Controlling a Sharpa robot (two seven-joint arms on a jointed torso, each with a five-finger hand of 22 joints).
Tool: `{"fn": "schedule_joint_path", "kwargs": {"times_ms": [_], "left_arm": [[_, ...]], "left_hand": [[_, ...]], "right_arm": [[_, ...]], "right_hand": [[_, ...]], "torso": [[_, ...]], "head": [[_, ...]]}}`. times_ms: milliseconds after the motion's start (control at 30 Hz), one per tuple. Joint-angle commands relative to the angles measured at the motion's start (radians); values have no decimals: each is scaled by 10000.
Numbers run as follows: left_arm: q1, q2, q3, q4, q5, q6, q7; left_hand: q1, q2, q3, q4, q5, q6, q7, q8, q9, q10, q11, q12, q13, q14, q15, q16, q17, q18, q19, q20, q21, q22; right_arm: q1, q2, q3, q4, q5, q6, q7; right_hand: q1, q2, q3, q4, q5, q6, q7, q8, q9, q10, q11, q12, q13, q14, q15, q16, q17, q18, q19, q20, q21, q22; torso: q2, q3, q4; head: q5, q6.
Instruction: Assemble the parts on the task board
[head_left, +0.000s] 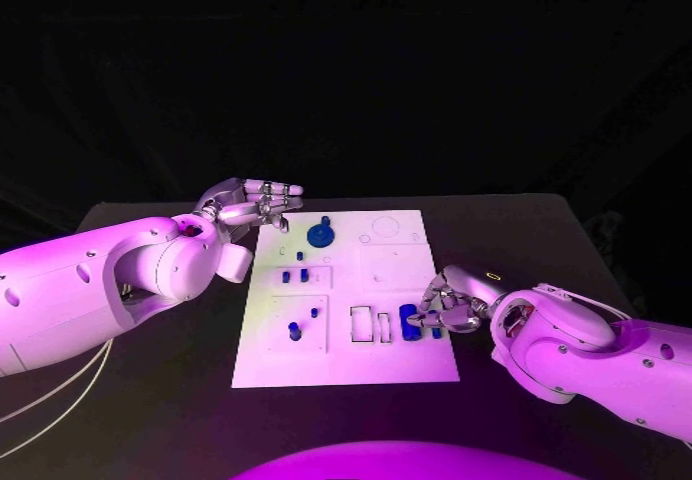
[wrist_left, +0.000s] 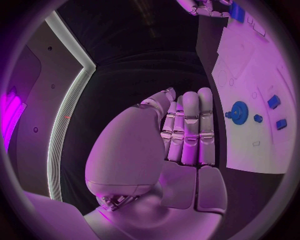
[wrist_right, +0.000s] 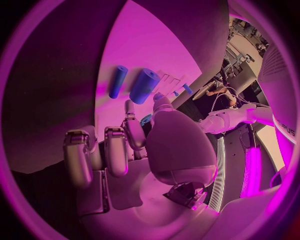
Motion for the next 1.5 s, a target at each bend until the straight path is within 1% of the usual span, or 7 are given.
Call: {"fn": "schedule_joint_path", "kwargs": {"times_ms": [33,467,733,1000,1167,1333,1500], "left_arm": [[8,-12,5,45,51,168,45],[8,-59,5,64,51,185,28],[8,-76,5,64,51,180,29],[7,-73,5,56,51,181,30],[6,-61,5,38,51,194,25],[4,-30,4,20,59,200,32],[-3,4,4,17,70,216,37]], "left_hand": [[-32,107,-36,2,-44,-69,30,-14,-17,-43,-7,39,14,-39,55,-35,-12,135,27,15,-43,-16],[-54,108,-62,16,-45,-72,28,-8,-18,-57,-7,63,22,-41,59,-39,-18,135,31,19,-60,-28],[-54,108,-62,16,-45,-72,28,-8,-18,-57,-7,63,22,-41,59,-39,-18,135,31,19,-60,-28],[-61,108,-72,20,-45,-77,28,-7,-20,-68,-6,71,24,-42,60,-41,-20,135,33,20,-67,-32],[-61,108,-72,20,-45,-77,28,-7,-20,-68,-6,71,24,-42,60,-41,-20,135,33,20,-67,-32],[-61,108,-72,20,-45,-77,28,-7,-20,-68,-6,71,24,-42,60,-41,-20,135,33,20,-67,-32],[-61,108,-72,20,-45,-77,28,-7,-20,-68,-6,71,24,-42,60,-41,-20,135,33,20,-67,-32]], "right_arm": [[-34,148,-9,-133,-367,289,-318],[-417,689,-20,-525,-506,506,-444],[-506,780,-21,-590,-602,489,-571],[-522,659,-17,-394,-657,-567,-562],[-474,472,45,23,-461,-1306,-448],[-346,517,100,345,4,-1621,-353],[-290,885,120,380,460,-1504,-281]], "right_hand": [[-59,62,-56,-8,18,-62,-3,38,31,17,1,66,23,774,15,44,1311,-64,1048,-1,36,2634],[-91,98,-112,-1,6,-69,-14,106,117,19,-5,76,74,755,10,7,1233,-64,1048,-3,36,2634],[-31,209,-143,-18,-1,33,-77,272,279,99,-56,153,213,760,-25,18,1265,-64,1048,-23,36,2634],[285,580,-80,-42,615,297,-249,596,602,347,-210,377,576,785,-149,68,1382,-64,1048,-128,36,2634],[455,774,-58,-46,879,376,-338,735,790,489,-291,497,779,802,-219,100,1455,-64,1048,-195,36,2634],[551,874,-50,-47,1038,415,-390,805,903,592,-339,589,923,812,-262,121,1502,-64,1048,-235,36,2634],[509,928,-75,-22,1125,420,-399,826,955,622,-351,604,961,814,-276,124,1509,-64,1048,-253,36,2634]], "torso": [[1,6,-23],[-12,1,-6],[-18,3,-6],[-16,15,-11],[-26,8,-11],[-14,9,4],[-9,6,10]], "head": [[6,-38],[53,-120],[46,-103],[60,-84],[59,-65],[58,-18],[54,-8]]}}
